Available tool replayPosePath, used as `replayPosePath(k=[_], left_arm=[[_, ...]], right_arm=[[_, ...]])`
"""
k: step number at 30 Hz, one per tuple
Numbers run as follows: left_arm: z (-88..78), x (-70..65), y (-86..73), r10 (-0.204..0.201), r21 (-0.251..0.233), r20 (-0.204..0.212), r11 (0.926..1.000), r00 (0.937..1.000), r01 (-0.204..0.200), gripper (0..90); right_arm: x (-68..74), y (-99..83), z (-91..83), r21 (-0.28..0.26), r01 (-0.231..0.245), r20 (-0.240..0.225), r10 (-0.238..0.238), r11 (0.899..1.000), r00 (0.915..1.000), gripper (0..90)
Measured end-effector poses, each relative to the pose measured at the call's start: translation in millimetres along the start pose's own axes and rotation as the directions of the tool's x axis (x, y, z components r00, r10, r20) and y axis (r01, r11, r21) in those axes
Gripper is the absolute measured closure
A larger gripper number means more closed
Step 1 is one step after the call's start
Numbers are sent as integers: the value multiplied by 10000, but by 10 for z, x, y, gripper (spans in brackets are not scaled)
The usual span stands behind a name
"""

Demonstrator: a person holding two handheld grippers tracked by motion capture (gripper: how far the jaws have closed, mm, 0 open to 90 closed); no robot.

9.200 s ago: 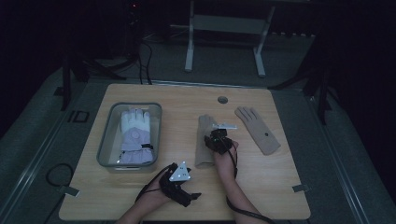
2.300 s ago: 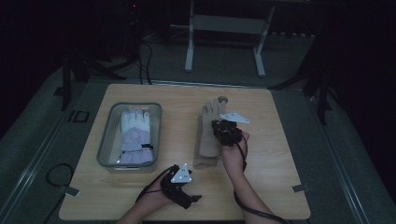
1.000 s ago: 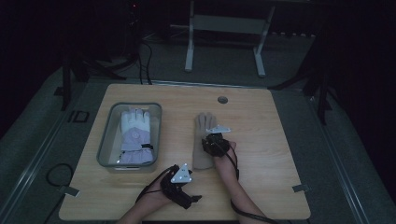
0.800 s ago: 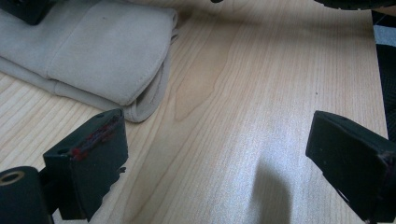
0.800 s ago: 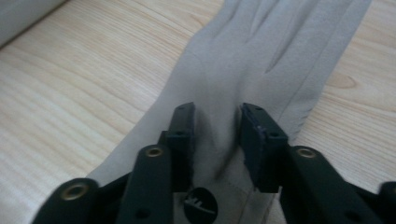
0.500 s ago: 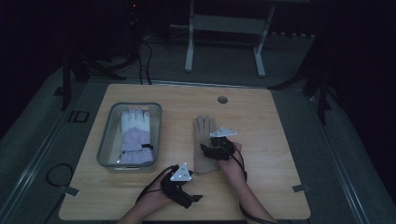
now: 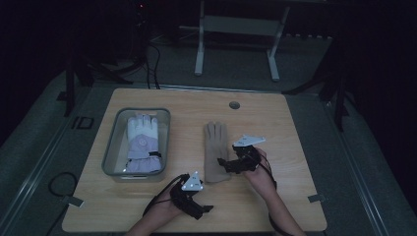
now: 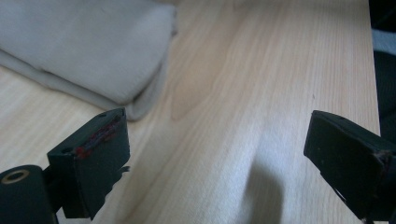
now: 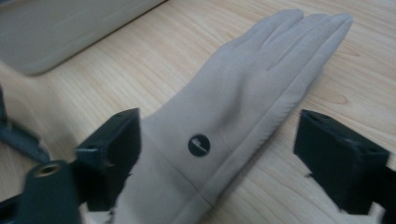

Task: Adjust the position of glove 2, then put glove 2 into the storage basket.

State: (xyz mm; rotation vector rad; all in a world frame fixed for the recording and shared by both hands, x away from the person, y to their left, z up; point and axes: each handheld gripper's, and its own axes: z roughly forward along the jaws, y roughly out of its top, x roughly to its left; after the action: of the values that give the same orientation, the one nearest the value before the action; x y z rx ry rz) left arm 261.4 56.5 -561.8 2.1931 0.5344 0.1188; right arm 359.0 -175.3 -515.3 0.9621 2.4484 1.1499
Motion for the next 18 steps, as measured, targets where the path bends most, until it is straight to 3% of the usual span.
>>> replayPosePath(k=[1, 7, 10, 14, 18], left_arm=[[-9, 3, 32, -64, 200, -271, 9998, 9996, 70, 71], [5, 18, 66, -83, 235, -362, 9997, 9993, 91, 53], [11, 70, 106, 283, 74, -661, 9996, 9974, -279, 55], [44, 116, 179, 806, -127, -983, 9965, 9919, -822, 67], [97, 182, 284, 1297, -101, -1030, 9913, 9862, -1314, 78]], right_arm=[[-17, -17, -30, 161, 342, 42, -343, 9993, 9994, 149], [-62, -37, -92, 111, -96, -22, 96, 9999, 10000, 139], [-125, -33, -137, -277, -402, -37, 401, 9988, 9992, 103], [-191, 21, -99, -293, -603, 85, 606, 9977, 9981, 126], [-286, 123, -26, -265, -680, 111, 683, 9973, 9976, 138]])
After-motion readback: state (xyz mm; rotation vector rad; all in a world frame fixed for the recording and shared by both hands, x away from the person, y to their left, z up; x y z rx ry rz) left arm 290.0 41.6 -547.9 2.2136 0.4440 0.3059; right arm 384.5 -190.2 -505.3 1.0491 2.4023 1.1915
